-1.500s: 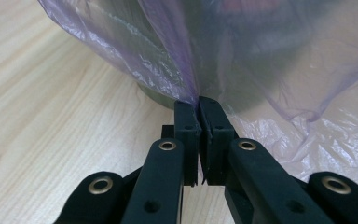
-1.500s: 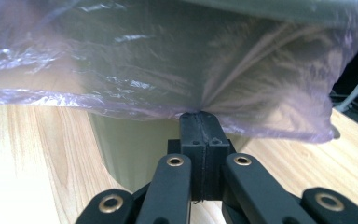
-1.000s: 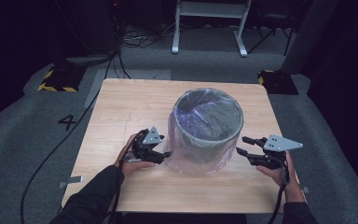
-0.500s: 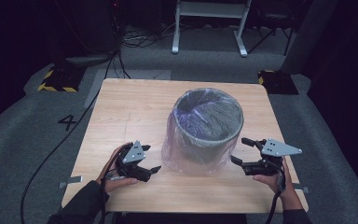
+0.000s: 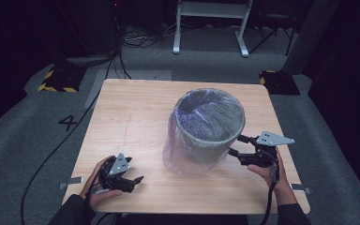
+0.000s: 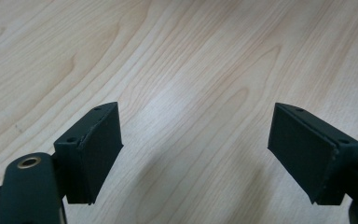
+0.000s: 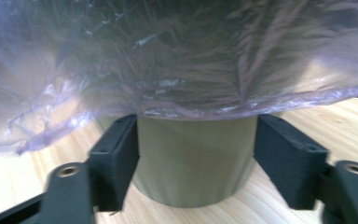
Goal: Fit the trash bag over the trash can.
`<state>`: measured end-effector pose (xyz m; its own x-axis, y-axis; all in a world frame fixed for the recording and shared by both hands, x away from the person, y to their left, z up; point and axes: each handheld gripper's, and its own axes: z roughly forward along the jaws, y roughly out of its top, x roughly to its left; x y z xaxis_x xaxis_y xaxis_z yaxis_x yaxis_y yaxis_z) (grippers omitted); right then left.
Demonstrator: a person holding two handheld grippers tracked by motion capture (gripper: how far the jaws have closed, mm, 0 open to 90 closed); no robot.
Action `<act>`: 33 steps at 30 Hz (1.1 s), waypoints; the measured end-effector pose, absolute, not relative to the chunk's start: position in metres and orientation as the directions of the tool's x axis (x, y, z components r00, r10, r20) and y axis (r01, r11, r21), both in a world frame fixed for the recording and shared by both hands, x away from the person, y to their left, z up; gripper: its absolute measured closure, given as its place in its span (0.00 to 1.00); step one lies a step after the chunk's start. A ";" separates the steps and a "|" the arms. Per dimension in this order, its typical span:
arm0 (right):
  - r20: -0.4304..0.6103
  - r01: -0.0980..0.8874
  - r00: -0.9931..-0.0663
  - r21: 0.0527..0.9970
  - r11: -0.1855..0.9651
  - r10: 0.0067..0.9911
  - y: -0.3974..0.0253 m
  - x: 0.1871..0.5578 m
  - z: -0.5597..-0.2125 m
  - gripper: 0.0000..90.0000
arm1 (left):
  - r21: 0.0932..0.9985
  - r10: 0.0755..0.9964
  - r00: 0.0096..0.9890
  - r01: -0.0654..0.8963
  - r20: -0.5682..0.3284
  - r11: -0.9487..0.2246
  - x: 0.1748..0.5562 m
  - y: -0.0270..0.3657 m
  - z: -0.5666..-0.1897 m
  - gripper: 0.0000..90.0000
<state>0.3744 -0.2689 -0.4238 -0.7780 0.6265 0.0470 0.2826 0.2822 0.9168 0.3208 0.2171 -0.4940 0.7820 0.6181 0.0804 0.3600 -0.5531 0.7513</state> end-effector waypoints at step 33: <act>-0.338 -0.030 -0.647 0.907 0.420 0.683 -0.273 0.353 -0.411 1.00 | 0.718 0.605 0.796 0.422 -0.002 -0.554 0.332 0.222 -0.504 0.20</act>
<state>0.3534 -0.2725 -0.4115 -0.6474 0.6832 -0.3379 -0.0301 0.4200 0.9070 0.3320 0.2215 -0.5042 0.7964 0.6047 -0.0020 0.4224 -0.5538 0.7175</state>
